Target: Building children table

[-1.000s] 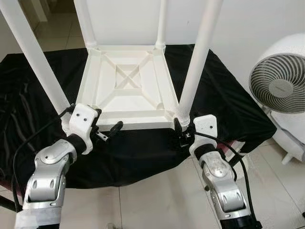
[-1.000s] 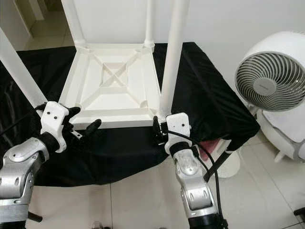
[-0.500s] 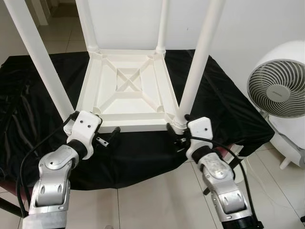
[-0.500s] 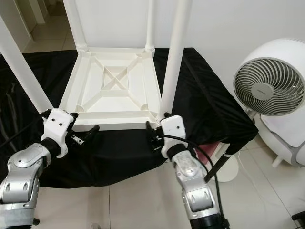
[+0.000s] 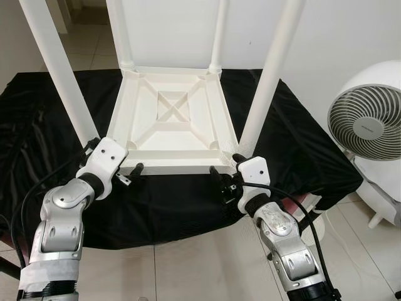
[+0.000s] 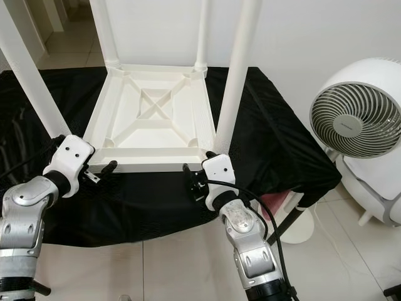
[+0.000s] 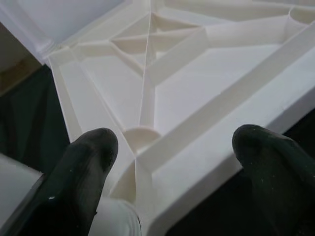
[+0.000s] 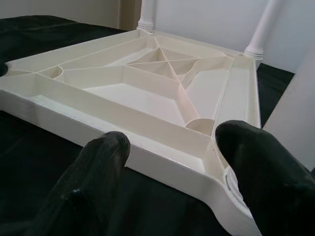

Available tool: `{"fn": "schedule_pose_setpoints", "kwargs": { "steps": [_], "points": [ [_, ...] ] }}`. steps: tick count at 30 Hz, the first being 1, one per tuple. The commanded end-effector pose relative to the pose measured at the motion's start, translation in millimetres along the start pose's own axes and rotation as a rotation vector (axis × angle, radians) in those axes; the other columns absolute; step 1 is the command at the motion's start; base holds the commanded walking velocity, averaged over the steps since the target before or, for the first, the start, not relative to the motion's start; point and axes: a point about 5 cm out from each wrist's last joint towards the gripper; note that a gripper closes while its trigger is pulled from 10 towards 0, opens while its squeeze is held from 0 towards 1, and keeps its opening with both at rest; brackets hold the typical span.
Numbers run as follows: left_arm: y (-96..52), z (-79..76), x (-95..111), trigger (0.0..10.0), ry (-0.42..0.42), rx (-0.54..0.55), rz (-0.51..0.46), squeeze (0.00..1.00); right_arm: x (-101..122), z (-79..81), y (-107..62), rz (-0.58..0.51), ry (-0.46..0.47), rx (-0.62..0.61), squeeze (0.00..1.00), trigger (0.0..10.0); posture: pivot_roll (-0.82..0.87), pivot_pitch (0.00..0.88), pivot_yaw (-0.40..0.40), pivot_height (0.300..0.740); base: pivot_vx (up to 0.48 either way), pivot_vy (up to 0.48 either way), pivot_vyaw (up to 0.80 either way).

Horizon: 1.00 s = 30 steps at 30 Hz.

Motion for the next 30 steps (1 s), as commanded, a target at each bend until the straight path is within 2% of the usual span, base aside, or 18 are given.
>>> {"fn": "schedule_pose_setpoints", "kwargs": {
  "steps": [1,2,3,5,6,9,12,14,21,25,27,30],
  "points": [
    [6.5,8.6,-2,10.0,0.024,0.227,0.049,0.0,-10,-1.4,-5.0,0.039,-0.002,-0.001,0.0,10.0,-0.01,0.041,-0.038,0.74,0.0,0.0,0.0],
    [12.7,9.3,1,10.0,0.042,0.212,0.057,0.0,-13,-2.8,-8.0,0.056,-0.003,-0.009,0.0,10.0,-0.01,0.041,-0.038,0.74,0.0,0.0,0.0],
    [12.7,9.3,1,10.0,0.042,0.212,0.057,0.0,-13,-2.8,-8.0,0.056,-0.003,-0.009,0.0,10.0,-0.01,0.041,-0.038,0.74,0.0,0.0,0.0],
    [28.6,3.2,10,10.0,0.064,0.099,0.058,0.0,-17,-3.4,-14.0,0.07,-0.015,0.0,0.0,10.0,-0.02,0.051,-0.035,0.74,0.0,0.0,0.0],
    [28.6,3.2,10,10.0,0.064,0.099,0.058,0.0,-17,-3.4,-14.0,0.07,-0.015,0.0,0.0,10.0,-0.02,0.051,-0.035,0.74,0.0,0.0,0.0],
    [42.9,-7.2,16,10.0,0.11,-0.043,0.06,0.0,-16,-6.6,-15.3,0.069,-0.013,-0.015,0.0,10.0,-0.04,0.066,-0.026,0.74,0.0,0.0,0.0],
    [47.1,-8.8,17,10.0,0.101,-0.079,0.055,0.0,-16,-7.8,-15.6,0.068,-0.014,-0.023,0.0,10.0,-0.04,0.072,-0.017,0.74,0.0,0.0,0.0],
    [53.8,-9.2,18,10.0,0.067,-0.126,0.055,0.0,-16,-8.7,-17.1,0.067,-0.015,-0.032,0.0,10.0,-0.04,0.078,-0.012,0.74,0.0,0.0,0.0],
    [56.0,-14.3,22,10.0,0.04,-0.204,0.031,0.0,-17,-7.3,-20.1,0.07,-0.011,-0.038,0.0,10.0,-0.05,0.085,-0.005,0.74,0.0,0.0,0.0],
    [52.4,-25.3,27,10.0,0.044,-0.286,0.001,0.0,-18,-5.9,-21.1,0.073,-0.009,-0.039,0.0,10.0,-0.05,0.09,-0.005,0.74,0.0,0.0,0.0],
    [47.8,-40.6,37,10.0,0.016,-0.392,-0.06,0.0,-19,-5.3,-20.5,0.078,-0.007,-0.036,0.0,10.0,-0.03,0.092,-0.007,0.74,0.0,0.0,0.0],
    [48.7,-46.5,39,10.0,0.005,-0.412,-0.07,0.0,-21,-5.2,-20.0,0.084,-0.007,-0.031,0.0,10.0,-0.03,0.092,-0.007,0.74,0.0,0.0,0.0]
  ]
}}
Point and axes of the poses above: a point about 5 cm out from each wrist's last joint towards the gripper, its own y axis pointing out of the wrist towards the gripper, its own x axis along the axis of the wrist's last joint, z = x × y, and after that the axes turned 6 degrees about y, right-handed
